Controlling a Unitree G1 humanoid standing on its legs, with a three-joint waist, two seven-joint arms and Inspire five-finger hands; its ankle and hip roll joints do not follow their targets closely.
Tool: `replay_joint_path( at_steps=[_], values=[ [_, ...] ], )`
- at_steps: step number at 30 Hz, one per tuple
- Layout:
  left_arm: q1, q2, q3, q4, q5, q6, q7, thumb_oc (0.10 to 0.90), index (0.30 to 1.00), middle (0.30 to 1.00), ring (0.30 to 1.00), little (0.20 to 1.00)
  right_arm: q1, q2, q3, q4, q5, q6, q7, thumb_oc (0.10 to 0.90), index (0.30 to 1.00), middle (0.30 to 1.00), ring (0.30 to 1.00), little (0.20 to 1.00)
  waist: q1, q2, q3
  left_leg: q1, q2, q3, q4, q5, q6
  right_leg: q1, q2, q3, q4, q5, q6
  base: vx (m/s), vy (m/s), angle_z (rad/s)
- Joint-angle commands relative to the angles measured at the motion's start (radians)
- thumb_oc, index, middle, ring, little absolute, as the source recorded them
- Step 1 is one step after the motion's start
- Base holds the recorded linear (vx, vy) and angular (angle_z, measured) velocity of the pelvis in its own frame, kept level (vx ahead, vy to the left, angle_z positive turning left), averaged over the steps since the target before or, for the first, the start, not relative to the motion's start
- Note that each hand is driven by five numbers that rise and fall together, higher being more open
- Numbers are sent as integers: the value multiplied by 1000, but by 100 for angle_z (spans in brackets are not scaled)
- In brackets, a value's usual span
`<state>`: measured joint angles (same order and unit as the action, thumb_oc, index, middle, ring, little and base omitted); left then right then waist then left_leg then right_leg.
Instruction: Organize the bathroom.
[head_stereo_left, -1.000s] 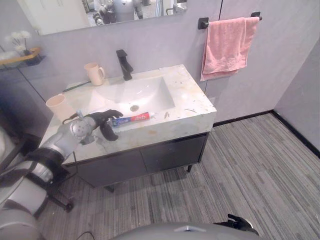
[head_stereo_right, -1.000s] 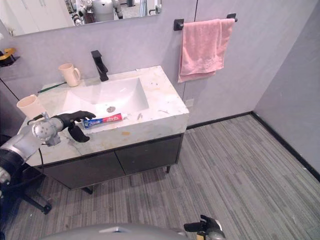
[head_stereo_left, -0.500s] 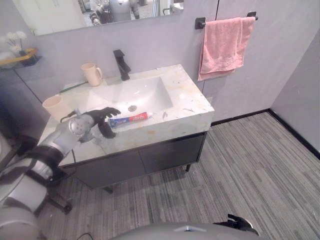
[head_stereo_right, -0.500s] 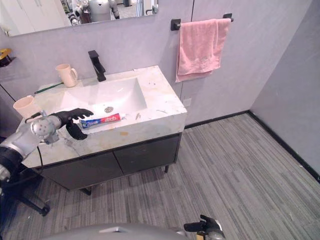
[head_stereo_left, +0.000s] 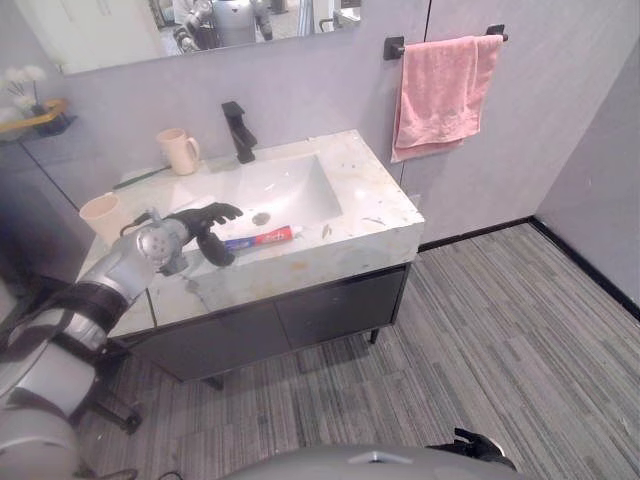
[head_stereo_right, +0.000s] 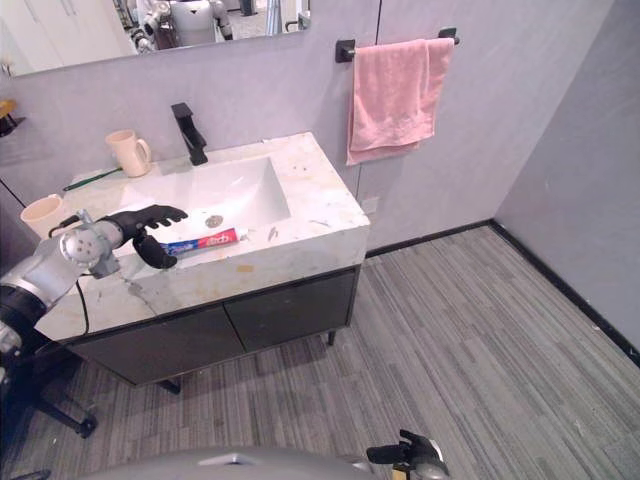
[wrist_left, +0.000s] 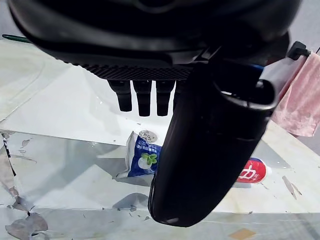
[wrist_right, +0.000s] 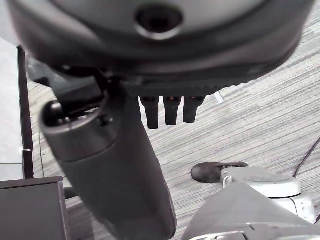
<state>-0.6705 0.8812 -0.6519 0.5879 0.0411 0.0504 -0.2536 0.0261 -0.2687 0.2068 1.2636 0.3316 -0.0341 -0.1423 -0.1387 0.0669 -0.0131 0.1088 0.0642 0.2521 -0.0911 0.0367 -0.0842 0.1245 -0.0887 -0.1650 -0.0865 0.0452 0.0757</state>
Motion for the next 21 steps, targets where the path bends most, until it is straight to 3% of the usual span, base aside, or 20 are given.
replay_joint_path(
  at_steps=[1, 11, 12, 13, 14, 17, 20, 21],
  values=[
    [-272, 61, 34, 72, 1, -10, 33, 800, 900, 900, 900, 900, -71, -5, 5, 55, 14, -27, -24, 800, 900, 900, 900, 900, 7, 15, -10, 65, -18, 37, 4, -60, 68, 6, 17, -28, 25, -32, 48, 0, 0, 0],
    [-271, 50, 20, 85, 51, 4, 31, 800, 900, 900, 900, 900, -62, -3, 2, 55, 31, -30, -32, 800, 900, 900, 900, 900, 2, 13, -9, 65, -19, 41, 4, -61, 69, 5, 18, -26, 25, -31, 50, 0, 0, 0],
    [-270, 47, 20, 91, 52, 7, 25, 707, 761, 761, 761, 761, -61, -2, 3, 51, 37, -29, -34, 800, 900, 900, 900, 900, 1, 12, -9, 65, -19, 41, 4, -61, 69, 5, 18, -25, 25, -30, 50, 0, 0, 0],
    [-269, 43, 21, 96, 57, 10, 18, 659, 688, 688, 688, 688, -60, -2, 3, 49, 39, -29, -34, 800, 900, 900, 900, 900, -1, 12, -8, 64, -19, 42, 4, -61, 70, 4, 18, -24, 25, -30, 49, 0, 0, 0],
    [-269, 37, 20, 100, 74, 19, 8, 554, 531, 531, 531, 531, -59, -1, 1, 46, 41, -30, -35, 800, 900, 900, 900, 900, -3, 12, -7, 64, -19, 43, 4, -60, 70, 2, 19, -23, 25, -30, 49, 0, 0, 0],
    [-265, 29, 16, 109, 78, 17, 8, 483, 425, 425, 425, 425, -59, 4, 1, 43, 50, -32, -43, 800, 900, 900, 900, 900, -5, 14, -5, 65, -19, 44, 4, -61, 71, 2, 19, -22, 27, -32, 49, 0, 0, 0],
    [-262, 18, 12, 113, 76, 22, 13, 456, 385, 385, 385, 385, -58, 4, -5, 47, 52, -36, -46, 800, 900, 900, 900, 900, -8, 18, -4, 65, -19, 46, 4, -61, 71, 1, 19, -21, 28, -33, 48, 0, 0, 0],
    [-259, 14, 14, 119, 79, 21, 11, 411, 316, 316, 316, 316, -56, 3, -6, 49, 56, -39, -47, 800, 900, 900, 900, 900, -10, 19, -4, 65, -19, 48, 4, -61, 72, 0, 20, -20, 29, -34, 48, 0, 0, 0]
  ],
)
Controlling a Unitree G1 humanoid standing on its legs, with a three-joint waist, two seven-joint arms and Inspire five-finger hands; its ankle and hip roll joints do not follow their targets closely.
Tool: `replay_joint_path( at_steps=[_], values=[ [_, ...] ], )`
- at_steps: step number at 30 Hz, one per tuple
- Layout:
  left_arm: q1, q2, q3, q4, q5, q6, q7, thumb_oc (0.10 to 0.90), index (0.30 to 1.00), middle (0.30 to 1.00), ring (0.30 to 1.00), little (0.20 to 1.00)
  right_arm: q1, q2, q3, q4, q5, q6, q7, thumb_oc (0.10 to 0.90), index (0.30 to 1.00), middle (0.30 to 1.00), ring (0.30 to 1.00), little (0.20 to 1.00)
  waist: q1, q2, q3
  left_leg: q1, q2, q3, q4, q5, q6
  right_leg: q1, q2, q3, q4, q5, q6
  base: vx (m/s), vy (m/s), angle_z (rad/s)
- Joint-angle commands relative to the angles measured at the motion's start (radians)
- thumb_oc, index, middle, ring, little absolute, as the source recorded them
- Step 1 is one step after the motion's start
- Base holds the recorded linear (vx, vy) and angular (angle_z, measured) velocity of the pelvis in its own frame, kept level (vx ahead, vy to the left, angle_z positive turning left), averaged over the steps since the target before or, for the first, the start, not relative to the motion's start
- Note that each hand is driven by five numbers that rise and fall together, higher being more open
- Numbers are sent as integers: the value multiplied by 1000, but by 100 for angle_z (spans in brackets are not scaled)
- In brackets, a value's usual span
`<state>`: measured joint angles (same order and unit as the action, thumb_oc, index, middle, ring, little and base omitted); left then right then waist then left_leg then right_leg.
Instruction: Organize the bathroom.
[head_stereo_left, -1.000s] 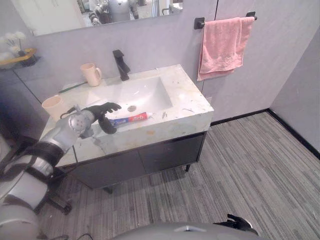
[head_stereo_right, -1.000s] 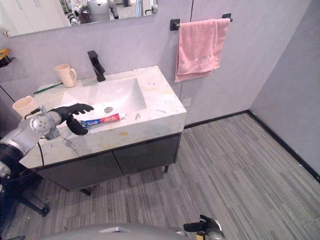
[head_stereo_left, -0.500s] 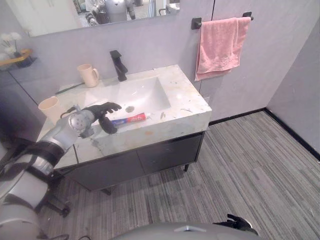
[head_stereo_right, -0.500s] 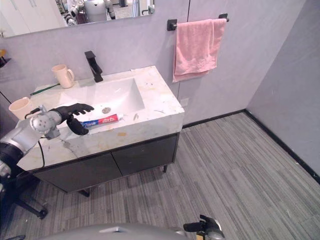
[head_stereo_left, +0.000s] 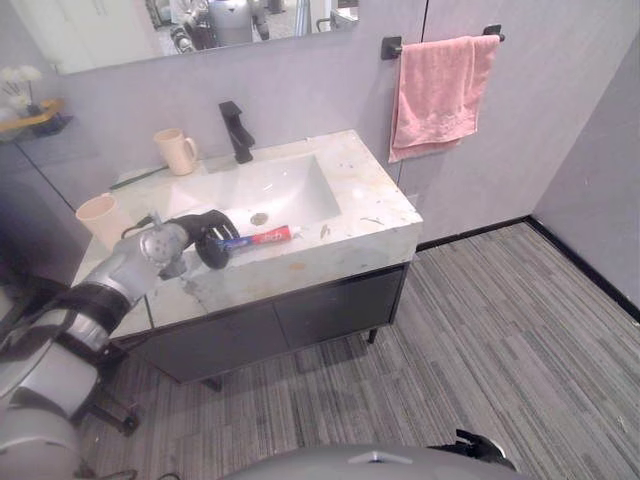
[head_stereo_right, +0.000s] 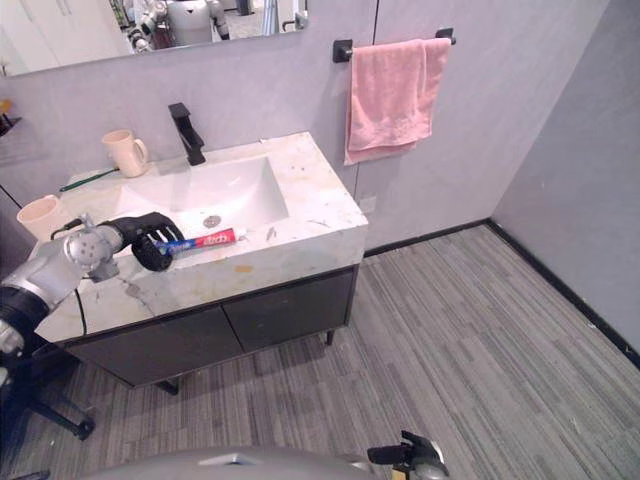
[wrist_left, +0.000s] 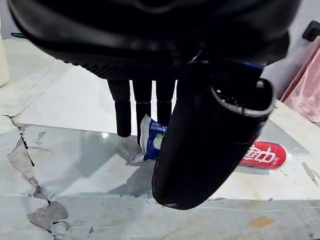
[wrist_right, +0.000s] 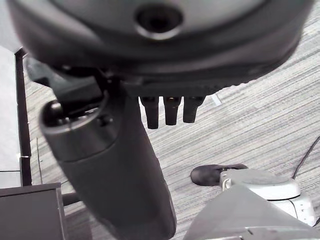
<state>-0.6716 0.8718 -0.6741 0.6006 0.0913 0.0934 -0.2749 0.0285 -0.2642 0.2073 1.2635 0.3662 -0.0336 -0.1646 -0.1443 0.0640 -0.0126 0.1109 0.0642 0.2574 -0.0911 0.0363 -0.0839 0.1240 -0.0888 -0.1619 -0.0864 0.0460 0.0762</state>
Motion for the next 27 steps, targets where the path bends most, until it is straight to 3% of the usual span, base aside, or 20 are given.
replay_joint_path(
  at_steps=[1, 12, 18, 23, 24, 27],
  values=[
    [-256, 22, 36, 110, 28, -23, 28, 400, 300, 300, 300, 300, -58, -2, -8, 48, 26, -39, -28, 800, 900, 900, 900, 900, -6, 22, -4, 63, -18, 44, 4, -60, 71, 0, 21, -22, 29, -35, 48, 0, 0, 0],
    [-255, 11, 32, 114, 20, -20, 46, 400, 300, 300, 300, 300, -58, -14, -30, 41, 34, -44, -44, 800, 900, 900, 900, 900, -13, 21, 1, 66, -17, 49, 4, -58, 71, 1, 23, -17, 29, -34, 47, 0, 0, 0],
    [-249, 40, 74, 83, -126, -84, 106, 400, 300, 300, 300, 300, -51, -35, -90, 22, 132, -79, -87, 800, 900, 900, 900, 900, -17, 11, 3, 67, -14, 55, 4, -56, 66, 1, 25, -13, 25, -28, 48, -4, 5, 0],
    [-232, 110, 151, -30, -294, -80, 150, 400, 300, 300, 300, 300, -21, -80, -220, -31, 242, -196, -175, 800, 900, 900, 900, 900, -24, -2, 13, 70, -13, 63, 4, -58, 65, 0, 26, -5, 22, -21, 48, -24, 37, -4],
    [-223, 127, 179, -50, -336, -83, 153, 400, 300, 300, 300, 300, -7, -96, -266, -63, 274, -254, -206, 800, 900, 900, 900, 900, -28, -5, 14, 67, -13, 64, 4, -59, 65, -2, 26, 0, 20, -18, 50, -50, 47, -7],
    [-208, 164, 259, -120, -446, -64, 151, 400, 300, 300, 300, 300, 36, -141, -377, -191, 242, -346, -308, 800, 900, 900, 900, 900, -42, -13, 23, 68, -16, 62, 4, -65, 63, -1, 24, 9, 14, -12, 55, -43, 54, -13]
  ],
)
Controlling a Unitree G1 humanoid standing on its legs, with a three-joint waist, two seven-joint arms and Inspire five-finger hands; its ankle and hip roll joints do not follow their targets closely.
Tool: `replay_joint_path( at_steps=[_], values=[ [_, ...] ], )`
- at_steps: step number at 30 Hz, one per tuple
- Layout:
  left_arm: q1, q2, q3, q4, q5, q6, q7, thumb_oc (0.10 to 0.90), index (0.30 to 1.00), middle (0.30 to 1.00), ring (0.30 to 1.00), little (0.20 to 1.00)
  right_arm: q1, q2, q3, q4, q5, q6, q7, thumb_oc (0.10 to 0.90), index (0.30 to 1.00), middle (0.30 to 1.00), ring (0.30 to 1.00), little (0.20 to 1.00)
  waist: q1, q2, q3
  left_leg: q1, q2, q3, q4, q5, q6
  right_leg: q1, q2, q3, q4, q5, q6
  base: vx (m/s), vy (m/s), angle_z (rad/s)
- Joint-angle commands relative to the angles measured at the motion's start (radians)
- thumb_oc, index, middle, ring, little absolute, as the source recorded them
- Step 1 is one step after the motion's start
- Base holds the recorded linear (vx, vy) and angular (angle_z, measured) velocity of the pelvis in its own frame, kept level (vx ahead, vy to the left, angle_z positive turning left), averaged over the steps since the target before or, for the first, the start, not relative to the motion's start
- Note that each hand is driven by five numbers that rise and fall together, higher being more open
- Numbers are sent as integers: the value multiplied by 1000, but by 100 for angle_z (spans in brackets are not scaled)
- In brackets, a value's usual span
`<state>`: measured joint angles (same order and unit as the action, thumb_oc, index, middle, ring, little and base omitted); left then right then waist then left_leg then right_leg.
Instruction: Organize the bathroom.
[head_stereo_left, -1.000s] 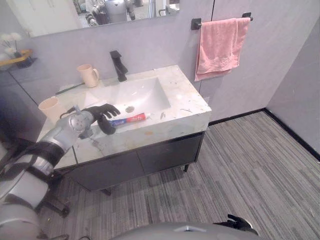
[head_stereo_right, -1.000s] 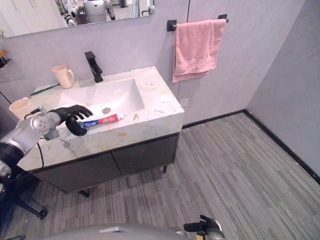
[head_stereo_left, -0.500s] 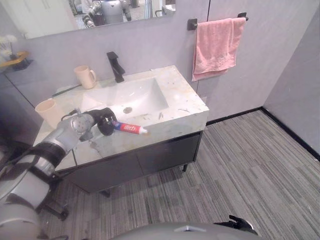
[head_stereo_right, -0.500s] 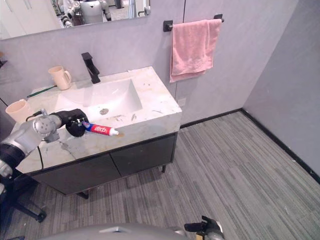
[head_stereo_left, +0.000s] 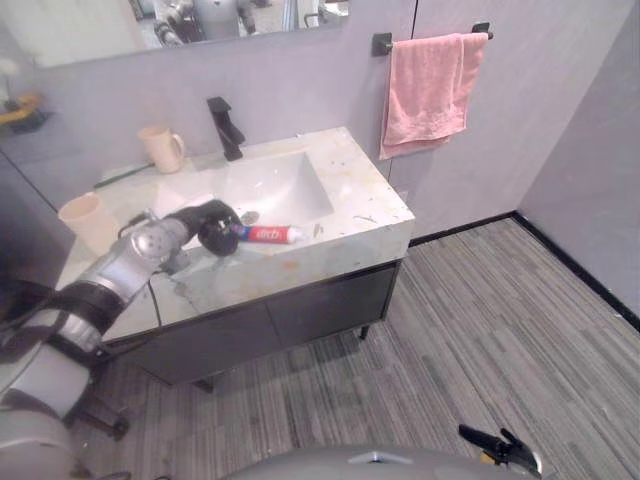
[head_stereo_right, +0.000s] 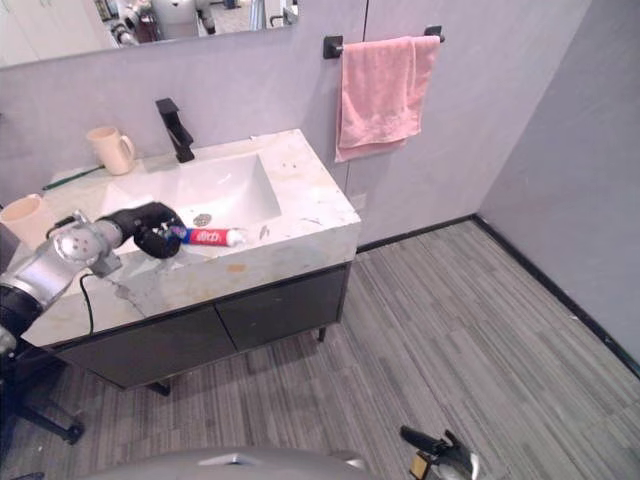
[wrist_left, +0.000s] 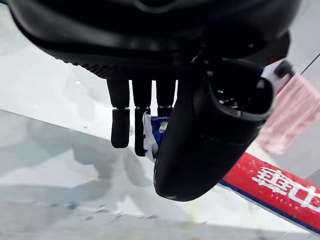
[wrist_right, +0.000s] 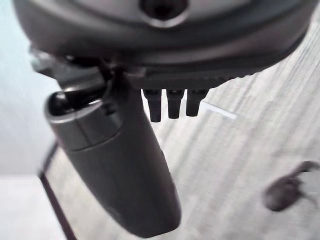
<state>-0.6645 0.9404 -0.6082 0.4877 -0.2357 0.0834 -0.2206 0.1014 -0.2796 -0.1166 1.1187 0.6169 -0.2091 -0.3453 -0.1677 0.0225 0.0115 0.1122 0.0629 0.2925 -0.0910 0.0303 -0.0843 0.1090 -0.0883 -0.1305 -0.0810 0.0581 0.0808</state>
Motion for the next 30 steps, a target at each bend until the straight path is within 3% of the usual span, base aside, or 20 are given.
replay_joint_path(
  at_steps=[1, 5, 6, 8, 10, 13, 14, 16, 19, 21, 23, 24, 26, 27, 30],
  values=[
    [-218, 114, 216, -30, -165, -40, 98, 400, 300, 300, 300, 300, -25, -160, -96, -107, -33, -211, -172, 800, 900, 900, 900, 900, -24, 24, 0, 61, -15, 29, 4, -56, 60, 8, 23, -18, 5, -17, 53, -44, 77, -14],
    [-222, 154, 312, -127, -322, 38, 109, 400, 300, 300, 300, 300, 26, -260, -240, -364, -171, -265, -311, 800, 900, 900, 900, 900, -44, 20, 4, 54, -21, 24, 4, -62, 59, -2, 21, -1, 4, -11, 60, -41, 64, -4],
    [-232, 166, 359, -175, -415, 90, 141, 400, 300, 300, 300, 300, 36, -325, -334, -466, -260, -319, -353, 800, 900, 900, 900, 900, -52, 20, 2, 52, -27, 18, 4, -72, 60, -3, 20, 6, 4, -15, 67, -23, 77, -3],
    [-232, 168, 383, -197, -447, 111, 170, 400, 300, 300, 300, 300, 38, -357, -370, -516, -308, -350, -372, 800, 900, 900, 900, 900, -50, 24, 0, 48, -29, 15, 4, -69, 60, -6, 22, 11, 2, -11, 67, -19, 67, -6],
    [-240, 170, 437, -220, -577, 128, 252, 400, 300, 300, 300, 300, 23, -456, -446, -760, -373, -363, -373, 800, 900, 900, 900, 900, -53, 26, -5, 47, -37, 5, 4, -82, 64, -5, 19, 20, 2, -20, 74, -4, 79, -8],
    [-230, 157, 481, -238, -622, 133, 311, 400, 300, 300, 300, 300, -10, -512, -465, -908, -403, -392, -359, 800, 900, 900, 900, 900, -48, 26, -11, 46, -41, 1, 4, -83, 65, -5, 16, 21, 2, -21, 77, -1, 53, -10],
    [-214, 127, 523, -260, -710, 124, 362, 400, 300, 300, 300, 300, -81, -565, -438, -1049, -392, -434, -291, 800, 900, 900, 900, 900, -31, 23, -20, 45, -45, -4, 4, -84, 66, -6, 12, 16, 1, -22, 79, -8, 61, -3],
    [-201, 84, 539, -292, -745, 124, 425, 400, 300, 300, 300, 300, -223, -628, -316, -1205, -292, -433, -173, 800, 900, 900, 900, 900, -9, 20, -28, 41, -47, -9, 4, -81, 65, -8, 8, 8, 1, -23, 78, -30, 67, -6],
    [-228, 15, 498, -278, -757, 103, 478, 400, 300, 300, 300, 300, -469, -646, -110, -1285, -172, -355, 8, 800, 900, 900, 900, 900, 20, 9, -31, 35, -46, -16, 4, -70, 61, -7, 5, -5, 0, -19, 70, -21, 49, -3],
    [-245, -50, 464, -260, -761, 60, 523, 400, 300, 300, 300, 300, -619, -608, 34, -1292, -84, -253, 148, 800, 900, 900, 900, 900, 40, -3, -33, 32, -46, -21, 4, -65, 60, -5, 2, -16, 1, -18, 65, -22, 27, 7],
    [-247, -63, 461, -257, -767, 44, 540, 400, 300, 300, 300, 300, -661, -601, 76, -1286, -75, -228, 182, 800, 900, 900, 900, 900, 42, -5, -32, 31, -46, -22, 4, -64, 59, -3, 1, -21, 1, -19, 64, -6, 19, 19],
    [-228, -121, 457, -260, -763, 2, 572, 400, 300, 300, 300, 300, -763, -579, 184, -1268, 28, -106, 315, 800, 900, 900, 900, 900, 60, -19, -30, 30, -44, -24, 4, -56, 58, 2, -3, -42, 3, -20, 60, -7, 20, 34],
    [-199, -165, 461, -276, -756, -6, 570, 400, 300, 300, 300, 300, -795, -543, 227, -1237, 78, -31, 397, 800, 900, 900, 900, 900, 76, -30, -29, 28, -42, -27, 4, -53, 56, 4, -7, -60, 5, -20, 58, -5, 3, 29],
    [-179, -190, 463, -294, -748, -3, 567, 400, 300, 300, 300, 300, -807, -529, 248, -1222, 44, -7, 419, 800, 900, 900, 900, 900, 81, -36, -28, 26, -43, -32, 4, -52, 57, 5, -9, -68, 4, -20, 58, 0, -5, 20],
    [-134, -255, 461, -358, -713, -8, 611, 400, 300, 300, 300, 300, -836, -522, 294, -1200, 69, 59, 425, 800, 900, 900, 900, 900, 96, -52, -27, 22, -40, -42, 4, -48, 55, 8, -12, -83, 3, -20, 56, 2, -4, 22]
  ],
)
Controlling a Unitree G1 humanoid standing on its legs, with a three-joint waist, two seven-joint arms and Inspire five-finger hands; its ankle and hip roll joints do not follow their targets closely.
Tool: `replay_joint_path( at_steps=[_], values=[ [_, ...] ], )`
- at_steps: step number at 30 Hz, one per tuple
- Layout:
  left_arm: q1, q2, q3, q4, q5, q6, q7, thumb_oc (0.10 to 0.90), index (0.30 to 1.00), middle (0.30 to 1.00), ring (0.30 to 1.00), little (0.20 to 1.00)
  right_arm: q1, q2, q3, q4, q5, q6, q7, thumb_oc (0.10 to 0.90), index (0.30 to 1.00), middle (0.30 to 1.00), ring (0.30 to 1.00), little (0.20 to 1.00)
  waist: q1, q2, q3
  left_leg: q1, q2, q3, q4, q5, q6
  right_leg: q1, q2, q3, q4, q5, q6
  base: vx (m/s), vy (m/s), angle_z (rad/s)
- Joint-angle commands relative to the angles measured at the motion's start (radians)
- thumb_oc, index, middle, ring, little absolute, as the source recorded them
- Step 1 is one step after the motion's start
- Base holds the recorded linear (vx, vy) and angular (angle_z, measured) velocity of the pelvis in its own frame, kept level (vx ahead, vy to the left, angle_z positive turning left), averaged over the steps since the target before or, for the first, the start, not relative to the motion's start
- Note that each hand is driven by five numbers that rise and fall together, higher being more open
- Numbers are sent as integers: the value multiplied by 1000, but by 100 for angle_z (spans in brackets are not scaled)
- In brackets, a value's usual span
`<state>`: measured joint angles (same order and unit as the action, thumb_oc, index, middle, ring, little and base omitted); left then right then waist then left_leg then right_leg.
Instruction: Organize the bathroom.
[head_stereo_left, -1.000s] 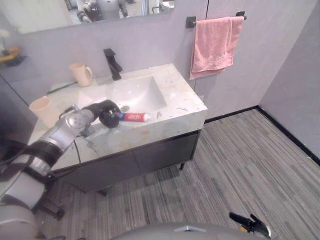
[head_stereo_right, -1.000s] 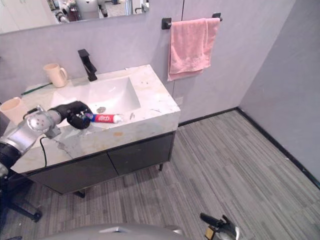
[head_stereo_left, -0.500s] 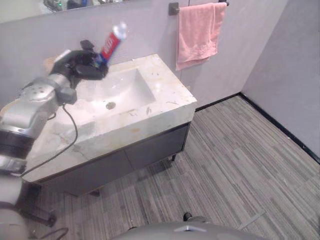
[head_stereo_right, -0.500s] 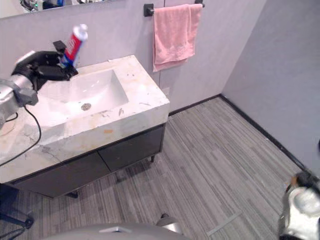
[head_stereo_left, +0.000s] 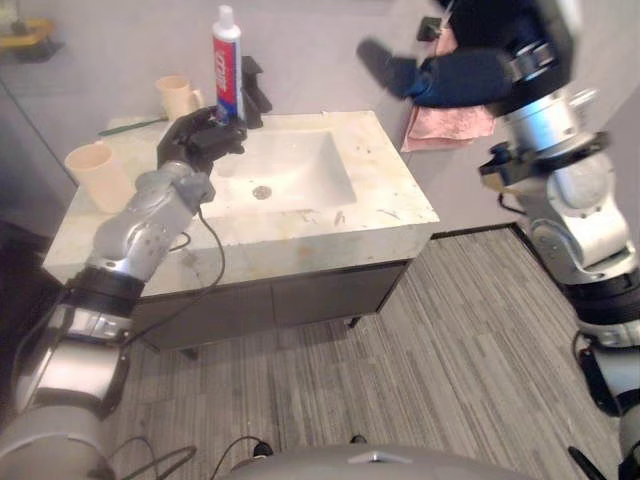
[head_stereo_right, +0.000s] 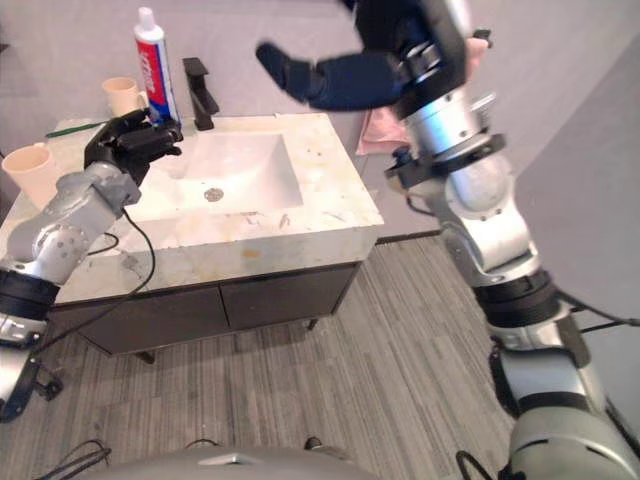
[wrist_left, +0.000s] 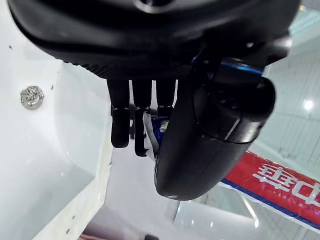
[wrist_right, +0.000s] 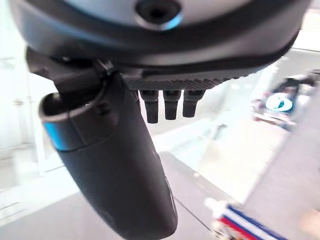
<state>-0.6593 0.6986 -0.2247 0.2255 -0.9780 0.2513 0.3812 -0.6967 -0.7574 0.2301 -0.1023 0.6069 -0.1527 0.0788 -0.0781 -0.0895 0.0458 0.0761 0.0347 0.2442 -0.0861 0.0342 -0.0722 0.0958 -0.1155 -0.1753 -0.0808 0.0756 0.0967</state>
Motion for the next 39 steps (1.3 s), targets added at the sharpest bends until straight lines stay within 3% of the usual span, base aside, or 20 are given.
replay_joint_path(
  at_steps=[1, 7, 15, 31, 39],
  values=[
    [-123, -29, 85, -105, 40, -181, 8, 400, 300, 300, 300, 300, -33, -34, -57, 31, 91, 14, 7, 800, 900, 900, 900, 900, 11, 56, -60, 57, -11, 4, -1, -52, 43, 21, 15, -40, 4, -38, 39, 8, -1, 30],
    [-75, -141, 91, -183, 98, -281, 14, 400, 300, 300, 300, 300, -9, 78, -51, 79, 289, 146, 101, 800, 900, 900, 900, 900, 31, 33, -54, 53, -14, -17, -1, -53, 46, 21, 9, -55, 13, -41, 39, 5, -8, 12],
    [-73, -216, 31, -214, 186, -258, 17, 400, 300, 300, 300, 300, -51, 188, 17, 155, 329, 256, 115, 800, 900, 900, 900, 900, 49, 20, -54, 61, -16, -30, -1, -57, 49, 29, 6, -62, 14, -41, 39, 0, 0, 0],
    [-34, -277, 14, -214, 206, -224, 15, 400, 300, 300, 300, 300, -152, 199, 43, 183, 266, 199, 81, 800, 900, 900, 900, 900, 65, 14, -58, 61, -20, -50, -1, -60, 52, 32, -1, -69, 12, -37, 45, 8, 5, 2],
    [9, -304, 10, -237, 208, -198, -3, 400, 300, 300, 300, 300, -151, 183, 41, 152, 240, 213, 107, 800, 900, 900, 900, 900, 66, 12, -57, 60, -21, -53, -1, -59, 56, 28, -4, -65, 16, -36, 48, 2, 3, 1]
  ],
)
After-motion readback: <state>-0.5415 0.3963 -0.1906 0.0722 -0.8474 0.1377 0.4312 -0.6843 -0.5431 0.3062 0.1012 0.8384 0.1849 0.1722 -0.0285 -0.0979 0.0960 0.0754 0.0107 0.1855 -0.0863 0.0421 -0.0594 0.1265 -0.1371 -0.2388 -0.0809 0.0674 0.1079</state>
